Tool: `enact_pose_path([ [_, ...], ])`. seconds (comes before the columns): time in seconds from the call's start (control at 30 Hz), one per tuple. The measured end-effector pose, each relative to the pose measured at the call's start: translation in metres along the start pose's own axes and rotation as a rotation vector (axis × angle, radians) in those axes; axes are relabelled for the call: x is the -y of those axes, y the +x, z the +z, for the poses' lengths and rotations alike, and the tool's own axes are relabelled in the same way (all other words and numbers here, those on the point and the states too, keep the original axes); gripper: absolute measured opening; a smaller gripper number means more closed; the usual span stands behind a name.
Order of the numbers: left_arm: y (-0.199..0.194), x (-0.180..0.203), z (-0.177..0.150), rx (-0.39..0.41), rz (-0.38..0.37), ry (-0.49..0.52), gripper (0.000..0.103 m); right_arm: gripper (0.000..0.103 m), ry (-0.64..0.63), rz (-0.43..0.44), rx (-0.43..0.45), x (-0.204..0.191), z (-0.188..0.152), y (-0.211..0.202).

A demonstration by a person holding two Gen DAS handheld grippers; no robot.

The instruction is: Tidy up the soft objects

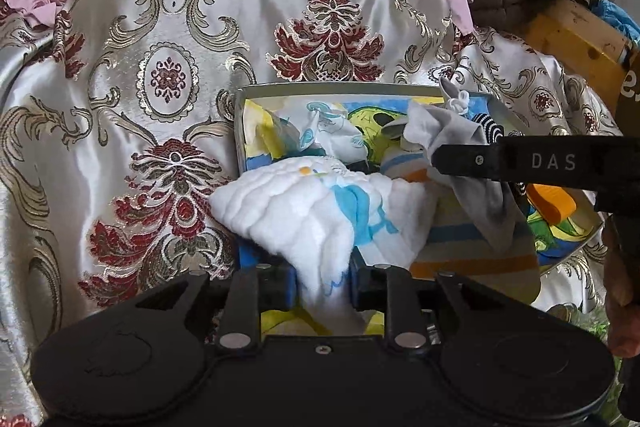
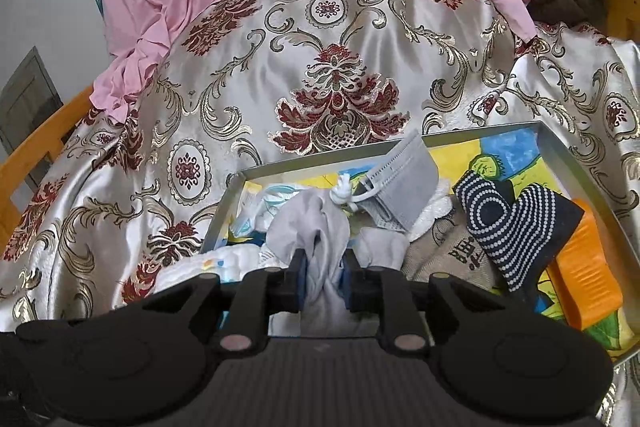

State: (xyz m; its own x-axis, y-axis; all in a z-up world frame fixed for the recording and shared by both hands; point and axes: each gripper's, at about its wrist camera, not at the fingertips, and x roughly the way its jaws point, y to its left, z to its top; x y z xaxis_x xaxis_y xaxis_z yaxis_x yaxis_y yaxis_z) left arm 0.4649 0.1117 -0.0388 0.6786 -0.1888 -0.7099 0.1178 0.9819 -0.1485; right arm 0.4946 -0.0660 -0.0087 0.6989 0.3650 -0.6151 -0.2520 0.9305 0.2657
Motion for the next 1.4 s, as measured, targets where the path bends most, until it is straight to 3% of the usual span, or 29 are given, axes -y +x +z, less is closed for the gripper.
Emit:
enact_pose_path([
  [0.1, -0.005, 0.0, -0.002, 0.003, 0.013, 0.002, 0.034, 0.028, -0.012, -0.003, 0.004, -0.001, 0.0, -0.006],
  [0.3, -0.025, 0.001, -0.005, 0.031, 0.019, -0.025, 0.056, 0.058, -0.032, -0.008, 0.028, 0.001, 0.0, -0.03],
  [0.67, -0.105, 0.022, -0.039, 0.184, 0.045, -0.094, 0.082, 0.089, -0.132, -0.013, 0.131, 0.007, -0.038, -0.122],
  [0.97, -0.182, 0.052, -0.089, 0.338, 0.104, -0.124, 0.097, 0.103, -0.146, -0.032, 0.266, 0.01, -0.084, -0.212],
  [1.13, -0.218, 0.073, -0.122, 0.403, 0.135, -0.14, 0.1, 0.103, -0.111, -0.07, 0.319, 0.016, -0.113, -0.248],
  [1.4, -0.252, 0.105, -0.177, 0.429, 0.176, -0.116, 0.102, 0.103, -0.065, -0.129, 0.334, 0.028, -0.172, -0.287],
])
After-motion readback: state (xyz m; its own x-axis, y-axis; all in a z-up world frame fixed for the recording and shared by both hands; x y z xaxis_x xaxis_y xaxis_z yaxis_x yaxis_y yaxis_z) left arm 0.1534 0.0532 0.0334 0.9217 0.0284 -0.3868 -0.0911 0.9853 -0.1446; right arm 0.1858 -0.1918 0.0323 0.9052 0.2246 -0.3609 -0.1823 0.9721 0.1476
